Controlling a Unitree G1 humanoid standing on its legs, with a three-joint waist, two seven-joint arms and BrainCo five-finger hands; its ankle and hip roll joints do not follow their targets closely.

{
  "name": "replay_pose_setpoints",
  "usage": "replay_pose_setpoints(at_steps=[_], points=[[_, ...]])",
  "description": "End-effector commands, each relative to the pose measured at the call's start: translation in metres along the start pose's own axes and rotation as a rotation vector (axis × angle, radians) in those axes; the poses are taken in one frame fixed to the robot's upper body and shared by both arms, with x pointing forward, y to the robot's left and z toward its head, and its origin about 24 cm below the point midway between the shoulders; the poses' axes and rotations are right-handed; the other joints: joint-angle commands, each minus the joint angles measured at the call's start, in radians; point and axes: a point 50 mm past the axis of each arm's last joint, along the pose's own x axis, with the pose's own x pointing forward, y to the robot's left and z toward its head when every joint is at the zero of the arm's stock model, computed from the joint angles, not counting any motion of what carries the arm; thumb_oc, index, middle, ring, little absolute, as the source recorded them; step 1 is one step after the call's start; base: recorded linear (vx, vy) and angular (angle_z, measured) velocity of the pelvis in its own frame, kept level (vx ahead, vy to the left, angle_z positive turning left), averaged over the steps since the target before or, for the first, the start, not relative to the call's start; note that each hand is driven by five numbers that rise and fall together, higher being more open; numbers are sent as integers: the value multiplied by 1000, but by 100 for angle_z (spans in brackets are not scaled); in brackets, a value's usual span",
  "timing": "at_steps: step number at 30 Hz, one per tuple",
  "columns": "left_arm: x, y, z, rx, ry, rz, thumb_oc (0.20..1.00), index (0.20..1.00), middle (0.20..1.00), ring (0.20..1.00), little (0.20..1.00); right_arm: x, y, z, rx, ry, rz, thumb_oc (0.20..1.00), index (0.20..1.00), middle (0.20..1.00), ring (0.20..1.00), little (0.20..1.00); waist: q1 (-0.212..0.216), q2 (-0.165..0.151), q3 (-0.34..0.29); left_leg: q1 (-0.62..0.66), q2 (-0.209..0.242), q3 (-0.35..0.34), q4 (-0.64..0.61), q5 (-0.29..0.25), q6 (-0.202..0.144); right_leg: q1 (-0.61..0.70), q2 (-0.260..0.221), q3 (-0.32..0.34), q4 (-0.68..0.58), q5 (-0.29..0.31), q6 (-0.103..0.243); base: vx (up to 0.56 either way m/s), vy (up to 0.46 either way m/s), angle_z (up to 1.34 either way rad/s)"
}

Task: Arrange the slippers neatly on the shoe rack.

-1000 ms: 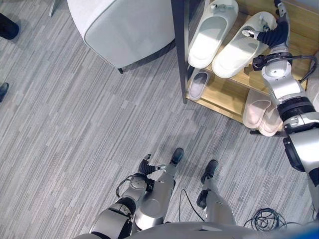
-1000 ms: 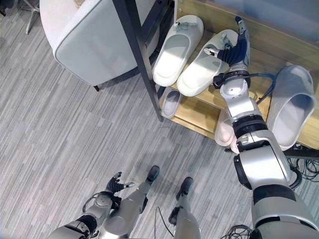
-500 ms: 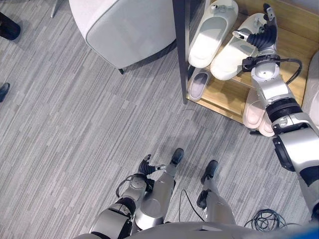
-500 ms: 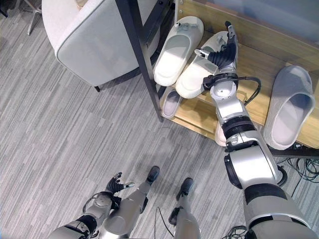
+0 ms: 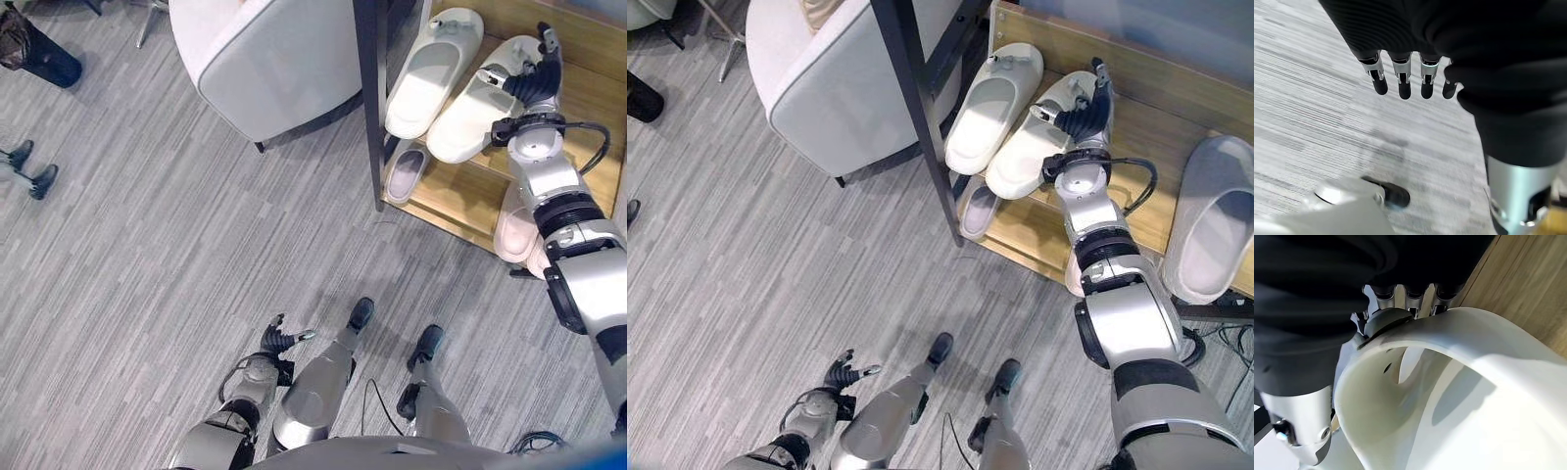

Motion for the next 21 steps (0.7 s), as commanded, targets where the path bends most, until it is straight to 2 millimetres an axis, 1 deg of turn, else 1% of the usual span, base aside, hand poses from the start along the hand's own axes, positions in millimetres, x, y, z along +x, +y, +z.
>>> replay_pose_setpoints(at_steps=[1,2,3,4,6,8,11,13,15,16,17,18,20,21], points=[[-7,-1,-27,22,105,4,1000,1000,1000,1000,1000,15,-15,44,76,-150,-54,1000,1000,1000,1000,1000,25,-20,24,5,-12,-37,-106,0,-113,207,-24,-36,6,-31,40,16,21,7],[-8,-1,-30,24,112,4,1000,1000,1000,1000,1000,15,-15,44,84,-147,-54,1000,1000,1000,1000,1000,27,-19,23,5,-14,-38,-106,-1,-113,207,-24,-36,6,-31,41,30,20,10],[-10,0,-35,23,131,7,1000,1000,1000,1000,1000,13,-10,47,114,-152,-43,1000,1000,1000,1000,1000,32,-21,23,10,-14,-35,-106,-6,-113,214,-25,-35,6,-32,39,32,7,13],[-10,0,-35,23,132,7,1000,1000,1000,1000,1000,13,-10,47,114,-152,-43,1000,1000,1000,1000,1000,32,-21,23,10,-14,-35,-106,-6,-113,214,-25,-35,6,-32,39,43,18,12],[-12,1,-40,21,147,8,1000,1000,1000,1000,1000,9,-1,47,186,-137,-35,1000,1000,1000,1000,1000,38,-20,19,15,-19,-38,-106,-8,-111,221,-29,-41,6,-30,39,36,32,5],[-11,0,-38,27,138,4,1000,1000,1000,1000,1000,9,0,49,211,-137,-39,1000,1000,1000,1000,1000,37,-18,21,17,-20,-39,-106,-7,-110,223,-31,-43,6,-28,39,11,16,1],[-10,-1,-34,27,125,3,1000,1000,1000,1000,1000,9,-1,50,202,-147,-50,1000,1000,1000,1000,1000,36,-18,22,21,-21,-39,-106,-9,-109,229,-32,-43,6,-30,38,0,0,0],[-8,-3,-28,30,102,-1,1000,1000,1000,1000,1000,13,-15,53,144,-176,-121,1000,1000,1000,1000,1000,33,-12,26,23,-20,-39,-106,-10,-108,232,-34,-44,6,-29,38,0,0,0],[-7,-3,-24,26,87,3,1000,1000,1000,1000,1000,15,-24,55,129,-193,-170,1000,1000,1000,1000,1000,29,-8,28,19,-22,-41,-106,-6,-104,229,-36,-42,6,-26,39,-15,6,1],[-6,-3,-22,10,82,15,1000,1000,1000,1000,1000,17,-38,54,119,-204,-240,1000,1000,1000,1000,1000,27,-1,29,21,-22,-42,-106,-7,-102,228,-38,-39,6,-27,38,-32,15,1],[-7,-4,-25,1,93,20,1000,1000,1000,1000,1000,16,-50,53,138,-216,-305,1000,1000,1000,1000,1000,29,7,27,21,-22,-44,-106,-7,-101,225,-38,-38,6,-30,37,0,0,0],[-8,-4,-28,0,100,22,1000,1000,1000,1000,1000,15,-55,54,165,-229,-338,1000,1000,1000,1000,1000,30,10,29,25,-21,-42,-106,-14,-102,229,-38,-35,6,-35,35,0,0,0],[-10,-4,-32,4,115,22,1000,1000,1000,1000,1000,12,-64,55,188,-249,-388,1000,1000,1000,1000,1000,30,15,22,20,-23,-45,-106,-8,-99,224,-39,-37,6,-34,36,0,0,0],[-13,-4,-39,10,136,24,1000,1000,1000,1000,1000,9,-72,52,210,-257,-431,1000,1000,1000,1000,1000,29,19,19,21,-23,-45,-106,-9,-99,226,-41,-37,6,-36,36,0,0,0]])
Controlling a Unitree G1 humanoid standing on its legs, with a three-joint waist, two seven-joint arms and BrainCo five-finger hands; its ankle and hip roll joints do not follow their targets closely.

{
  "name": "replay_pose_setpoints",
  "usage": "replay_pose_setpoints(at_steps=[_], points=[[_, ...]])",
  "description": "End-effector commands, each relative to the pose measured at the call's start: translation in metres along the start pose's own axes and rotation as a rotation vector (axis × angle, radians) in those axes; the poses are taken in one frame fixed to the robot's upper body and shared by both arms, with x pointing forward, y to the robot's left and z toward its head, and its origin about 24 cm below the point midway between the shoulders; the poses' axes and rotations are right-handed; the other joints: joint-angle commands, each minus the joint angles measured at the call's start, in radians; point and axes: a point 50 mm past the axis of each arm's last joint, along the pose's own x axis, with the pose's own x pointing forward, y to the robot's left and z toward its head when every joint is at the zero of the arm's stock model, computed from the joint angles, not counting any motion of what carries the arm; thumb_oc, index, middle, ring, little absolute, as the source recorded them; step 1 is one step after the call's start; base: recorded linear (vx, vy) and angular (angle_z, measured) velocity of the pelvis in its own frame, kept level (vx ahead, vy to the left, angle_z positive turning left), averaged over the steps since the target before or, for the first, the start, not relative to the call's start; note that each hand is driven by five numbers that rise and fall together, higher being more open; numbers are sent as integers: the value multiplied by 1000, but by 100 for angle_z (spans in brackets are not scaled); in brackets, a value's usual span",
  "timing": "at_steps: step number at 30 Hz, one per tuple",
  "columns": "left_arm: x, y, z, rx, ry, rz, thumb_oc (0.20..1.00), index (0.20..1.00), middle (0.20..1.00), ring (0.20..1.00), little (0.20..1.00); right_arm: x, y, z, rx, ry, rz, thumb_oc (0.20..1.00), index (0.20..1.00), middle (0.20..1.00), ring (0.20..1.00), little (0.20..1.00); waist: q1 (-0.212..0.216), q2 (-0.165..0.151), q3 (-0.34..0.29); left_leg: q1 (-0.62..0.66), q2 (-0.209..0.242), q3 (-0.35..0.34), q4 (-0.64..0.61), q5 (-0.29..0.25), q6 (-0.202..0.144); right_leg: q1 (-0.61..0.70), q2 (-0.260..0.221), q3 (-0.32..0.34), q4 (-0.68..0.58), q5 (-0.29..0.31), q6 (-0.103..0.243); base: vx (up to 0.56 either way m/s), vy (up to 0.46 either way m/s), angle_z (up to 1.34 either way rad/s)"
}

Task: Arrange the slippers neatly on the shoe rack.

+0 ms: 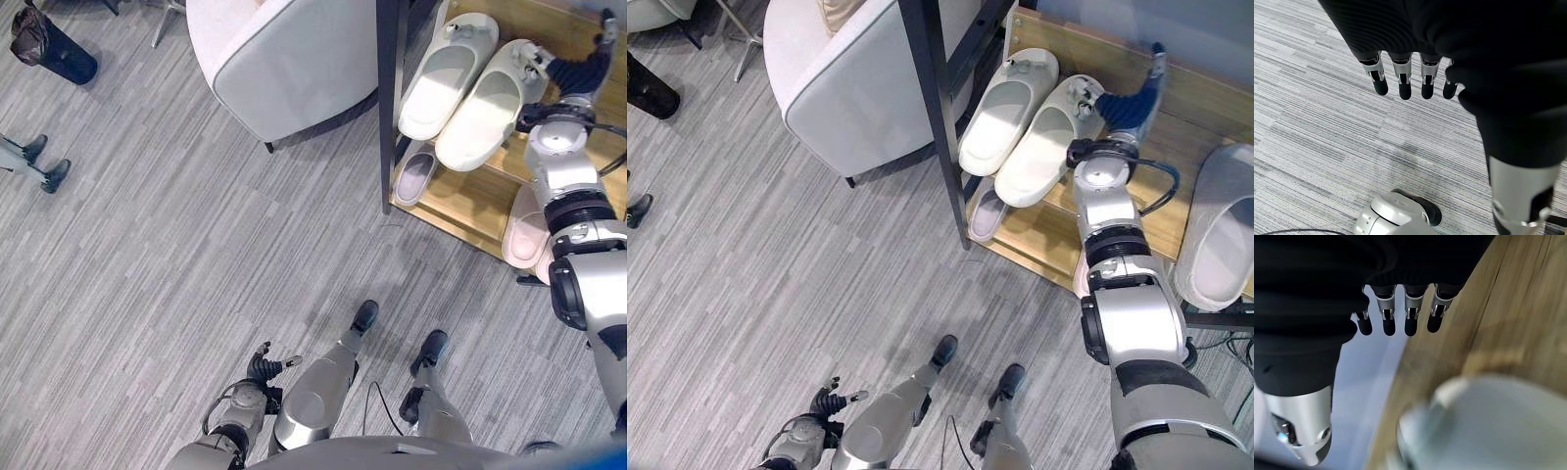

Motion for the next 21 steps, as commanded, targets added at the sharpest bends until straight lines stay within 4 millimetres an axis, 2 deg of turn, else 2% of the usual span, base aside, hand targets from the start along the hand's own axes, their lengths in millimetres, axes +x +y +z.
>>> replay_pose_setpoints(at_steps=[1,4,7,8,9,11,16,21], points=[[-2,-11,-7,3,41,-13,1000,1000,1000,1000,1000,9,-19,43,47,-246,-76,1000,1000,1000,1000,1000,27,1,35,34,-13,-23,-103,-27,-94,231,-30,-19,6,-41,31,0,0,0],[-4,-9,-13,3,64,-6,1000,1000,1000,1000,1000,6,-26,44,20,-282,-71,1000,1000,1000,1000,1000,20,-3,31,36,-12,-22,-103,-28,-94,234,-30,-16,6,-43,30,2,-12,0],[-4,-16,-11,5,68,-30,1000,1000,1000,1000,1000,-3,-32,29,-41,-282,-46,1000,1000,1000,1000,1000,-7,-12,27,49,-6,-11,-103,-32,-93,237,-27,-5,6,-40,27,4,-24,-1],[-4,-17,-11,6,68,-38,1000,1000,1000,1000,1000,-5,-35,28,-83,-301,-39,1000,1000,1000,1000,1000,-14,-13,28,54,-4,-7,-103,-34,-92,239,-26,-1,6,-40,27,2,-43,-3],[-3,-18,-8,7,58,-42,1000,1000,1000,1000,1000,-5,-41,26,-247,-366,-15,1000,1000,1000,1000,1000,-22,-15,32,62,2,-1,-103,-37,-93,243,-24,6,6,-42,27,1,-50,-3],[-1,-22,2,17,22,-51,1000,1000,1000,1000,1000,-3,-52,27,-374,-421,-29,1000,1000,1000,1000,1000,-36,-13,33,69,7,5,-103,-39,-91,245,-21,14,6,-43,25,-5,-48,-7],[0,-26,9,22,8,-61,1000,1000,1000,1000,1000,-4,-63,8,-426,-358,-53,1000,1000,1000,1000,1000,-65,-5,26,81,14,21,-103,-45,-87,247,-16,34,6,-47,22,-3,-25,-21],[-2,-26,2,13,31,-60,1000,1000,1000,1000,1000,-6,-78,-7,-564,-347,-54,1000,1000,1000,1000,1000,-81,0,16,87,13,28,-103,-49,-85,249,-15,39,6,-46,21,9,-4,-6]])
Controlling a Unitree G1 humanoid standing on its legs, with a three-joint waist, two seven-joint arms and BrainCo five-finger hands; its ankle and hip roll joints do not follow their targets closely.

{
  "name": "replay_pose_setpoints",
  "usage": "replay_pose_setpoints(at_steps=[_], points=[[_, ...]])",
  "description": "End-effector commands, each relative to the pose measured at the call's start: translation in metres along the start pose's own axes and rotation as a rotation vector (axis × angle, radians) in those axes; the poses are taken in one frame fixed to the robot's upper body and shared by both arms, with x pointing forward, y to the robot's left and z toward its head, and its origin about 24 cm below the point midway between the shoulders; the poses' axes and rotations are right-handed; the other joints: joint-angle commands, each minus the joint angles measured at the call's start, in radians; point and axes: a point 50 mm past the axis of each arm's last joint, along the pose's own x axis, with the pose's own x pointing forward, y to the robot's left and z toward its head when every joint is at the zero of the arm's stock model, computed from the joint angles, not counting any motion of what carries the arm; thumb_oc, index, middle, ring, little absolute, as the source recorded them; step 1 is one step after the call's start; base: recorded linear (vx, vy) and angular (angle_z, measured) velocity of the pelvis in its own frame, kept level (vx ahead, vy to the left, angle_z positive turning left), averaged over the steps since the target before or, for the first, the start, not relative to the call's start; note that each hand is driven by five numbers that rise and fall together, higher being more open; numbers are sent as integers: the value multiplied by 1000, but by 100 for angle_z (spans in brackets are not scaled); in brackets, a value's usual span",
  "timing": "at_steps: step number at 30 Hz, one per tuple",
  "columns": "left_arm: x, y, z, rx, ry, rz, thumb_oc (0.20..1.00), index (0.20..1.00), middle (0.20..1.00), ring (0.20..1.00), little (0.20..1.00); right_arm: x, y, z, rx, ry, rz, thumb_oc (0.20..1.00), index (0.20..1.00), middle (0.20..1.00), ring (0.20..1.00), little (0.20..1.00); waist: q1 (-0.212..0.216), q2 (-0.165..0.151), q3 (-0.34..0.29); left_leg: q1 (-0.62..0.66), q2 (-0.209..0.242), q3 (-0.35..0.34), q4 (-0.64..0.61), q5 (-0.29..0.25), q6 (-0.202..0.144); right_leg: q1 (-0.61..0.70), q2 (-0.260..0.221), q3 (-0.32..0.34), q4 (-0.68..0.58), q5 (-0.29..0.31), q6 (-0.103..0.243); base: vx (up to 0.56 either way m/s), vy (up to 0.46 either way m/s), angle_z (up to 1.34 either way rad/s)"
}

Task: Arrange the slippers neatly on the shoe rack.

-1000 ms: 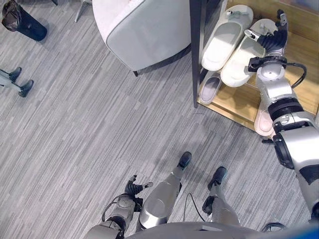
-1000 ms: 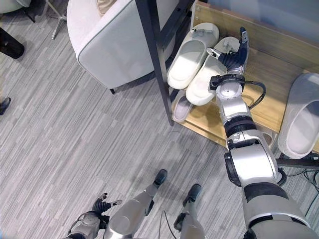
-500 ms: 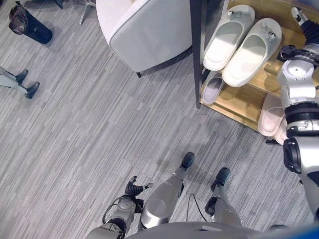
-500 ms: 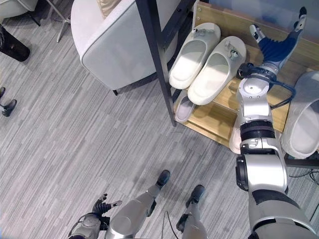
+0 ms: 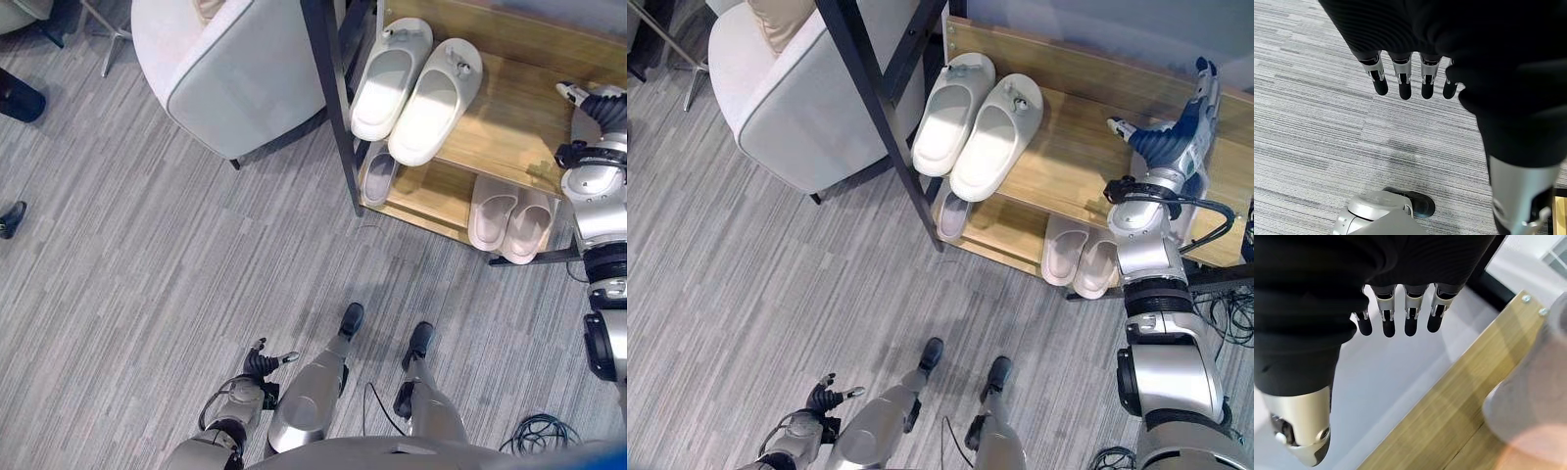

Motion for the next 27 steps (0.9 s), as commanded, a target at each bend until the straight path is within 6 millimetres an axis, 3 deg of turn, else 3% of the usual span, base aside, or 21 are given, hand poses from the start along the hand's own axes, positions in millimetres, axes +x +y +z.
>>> replay_pose_setpoints(at_steps=[1,15,27], points=[[-6,-31,-6,5,39,-76,1000,1000,1000,1000,1000,17,-34,6,-114,-114,-100,1000,1000,1000,1000,1000,21,23,-3,14,-5,-25,-63,-52,-87,220,-28,-14,6,-50,24,0,0,0],[-7,-33,-9,-14,56,-66,1000,1000,1000,1000,1000,-2,-52,-52,-235,86,-147,1000,1000,1000,1000,1000,-2,21,-20,15,-10,-23,-63,-58,-87,218,-27,-13,6,-50,23,1,-2,0],[-9,-35,-15,-31,82,-61,1000,1000,1000,1000,1000,-36,-36,-88,-207,284,-83,1000,1000,1000,1000,1000,-16,21,-17,10,-7,-7,-63,-60,-87,207,-27,-3,6,-48,21,0,0,0]])
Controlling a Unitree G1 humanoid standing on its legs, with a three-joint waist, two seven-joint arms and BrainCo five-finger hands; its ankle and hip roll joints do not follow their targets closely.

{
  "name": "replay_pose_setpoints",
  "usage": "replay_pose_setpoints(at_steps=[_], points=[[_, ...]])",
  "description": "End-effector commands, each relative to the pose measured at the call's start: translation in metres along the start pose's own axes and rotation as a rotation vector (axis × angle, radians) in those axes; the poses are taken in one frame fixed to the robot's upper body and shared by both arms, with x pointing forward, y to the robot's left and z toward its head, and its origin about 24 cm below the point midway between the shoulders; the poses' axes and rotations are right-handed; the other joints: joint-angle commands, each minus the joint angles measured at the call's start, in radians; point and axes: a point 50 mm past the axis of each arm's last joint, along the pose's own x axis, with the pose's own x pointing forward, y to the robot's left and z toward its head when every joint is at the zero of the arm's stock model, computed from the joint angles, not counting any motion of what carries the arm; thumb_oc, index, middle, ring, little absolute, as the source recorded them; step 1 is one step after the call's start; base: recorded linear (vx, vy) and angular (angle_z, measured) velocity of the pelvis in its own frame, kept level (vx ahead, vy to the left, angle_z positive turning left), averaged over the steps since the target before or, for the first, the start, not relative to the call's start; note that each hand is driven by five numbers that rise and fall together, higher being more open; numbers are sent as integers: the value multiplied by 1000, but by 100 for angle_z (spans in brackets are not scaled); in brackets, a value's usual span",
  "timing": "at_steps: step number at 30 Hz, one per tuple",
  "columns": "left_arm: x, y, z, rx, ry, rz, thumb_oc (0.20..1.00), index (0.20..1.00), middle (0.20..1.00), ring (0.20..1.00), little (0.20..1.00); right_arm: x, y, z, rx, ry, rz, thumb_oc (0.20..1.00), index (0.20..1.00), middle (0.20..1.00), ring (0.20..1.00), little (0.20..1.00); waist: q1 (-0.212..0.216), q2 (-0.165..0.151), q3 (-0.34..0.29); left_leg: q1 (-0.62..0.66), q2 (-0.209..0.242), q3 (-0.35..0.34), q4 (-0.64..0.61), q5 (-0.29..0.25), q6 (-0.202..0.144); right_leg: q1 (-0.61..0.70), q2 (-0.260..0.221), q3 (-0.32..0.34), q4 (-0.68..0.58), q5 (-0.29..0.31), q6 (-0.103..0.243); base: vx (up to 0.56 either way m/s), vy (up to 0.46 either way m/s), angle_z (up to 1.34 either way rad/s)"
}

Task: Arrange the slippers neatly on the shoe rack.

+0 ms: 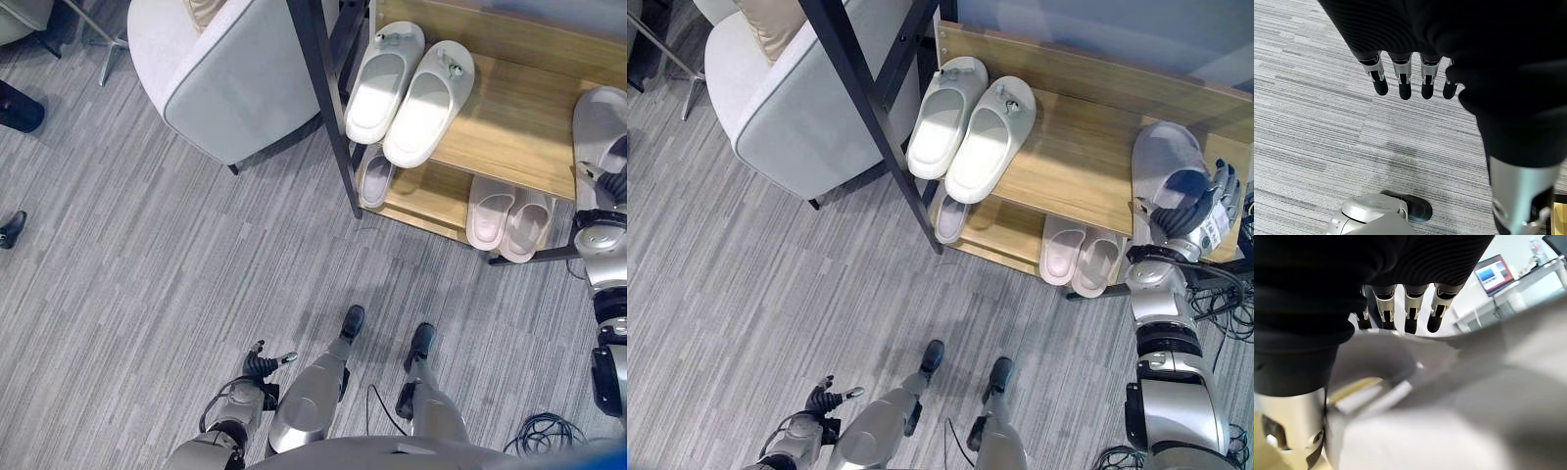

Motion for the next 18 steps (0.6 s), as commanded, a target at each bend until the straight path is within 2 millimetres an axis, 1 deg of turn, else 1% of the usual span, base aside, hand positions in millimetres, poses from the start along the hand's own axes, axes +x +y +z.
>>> replay_pose_setpoints(at_steps=[1,2,3,4,5,7,8,9,16,18], points=[[-8,-34,-12,-7,68,-65,1000,1000,1000,1000,1000,15,-17,5,73,11,-70,1000,1000,1000,1000,1000,-1,10,-14,-3,-4,-12,-54,-61,-89,200,-26,-7,6,-46,23,0,0,0],[-8,-35,-12,-7,66,-68,1000,1000,1000,1000,1000,12,-13,4,97,34,-58,1000,1000,1000,1000,1000,-2,10,-13,-4,-4,-12,-54,-61,-89,199,-25,-5,6,-46,22,0,0,0],[-9,-37,-13,-18,74,-68,1000,1000,1000,1000,1000,6,-3,3,147,78,-25,1000,1000,1000,1000,1000,-3,9,-13,-7,-3,-10,-54,-59,-89,197,-24,-4,6,-45,22,0,0,0],[-9,-37,-14,-18,74,-67,1000,1000,1000,1000,1000,6,-3,3,147,79,-24,1000,1000,1000,1000,1000,-3,8,-13,-6,-3,-10,-54,-59,-89,197,-24,-3,6,-45,22,0,0,0],[-10,-37,-15,-24,83,-65,1000,1000,1000,1000,1000,2,3,3,183,111,-2,1000,1000,1000,1000,1000,-4,6,-12,-7,-2,-9,-54,-58,-89,197,-24,-3,6,-43,22,0,0,0],[-10,-37,-16,-28,93,-64,1000,1000,1000,1000,1000,-2,10,3,216,135,23,558,558,558,558,558,-6,3,-11,-6,-1,-7,-54,-57,-89,198,-23,-2,6,-42,22,0,0,0],[-10,-37,-17,-32,98,-62,1000,1000,1000,1000,1000,-4,12,3,220,143,37,401,401,401,401,401,-6,2,-11,-6,-1,-7,-54,-57,-89,198,-23,-2,6,-42,22,0,0,0],[-10,-37,-17,-34,99,-62,1000,1000,1000,1000,1000,-5,14,3,221,144,46,200,200,200,200,200,-7,1,-10,-5,-1,-6,-54,-57,-89,198,-23,-2,6,-41,22,0,0,0],[-10,-38,-17,-37,101,-63,1000,1000,1000,1000,1000,-15,25,3,173,121,108,200,200,200,200,200,-10,0,-5,-1,0,-2,-54,-57,-89,200,-22,-1,6,-41,20,0,0,0],[-10,-39,-16,-36,96,-67,1000,1000,1000,1000,1000,-17,25,4,164,102,102,200,200,200,200,200,-12,0,-3,-1,1,-2,-54,-58,-89,200,-22,0,6,-40,19,0,0,0]])
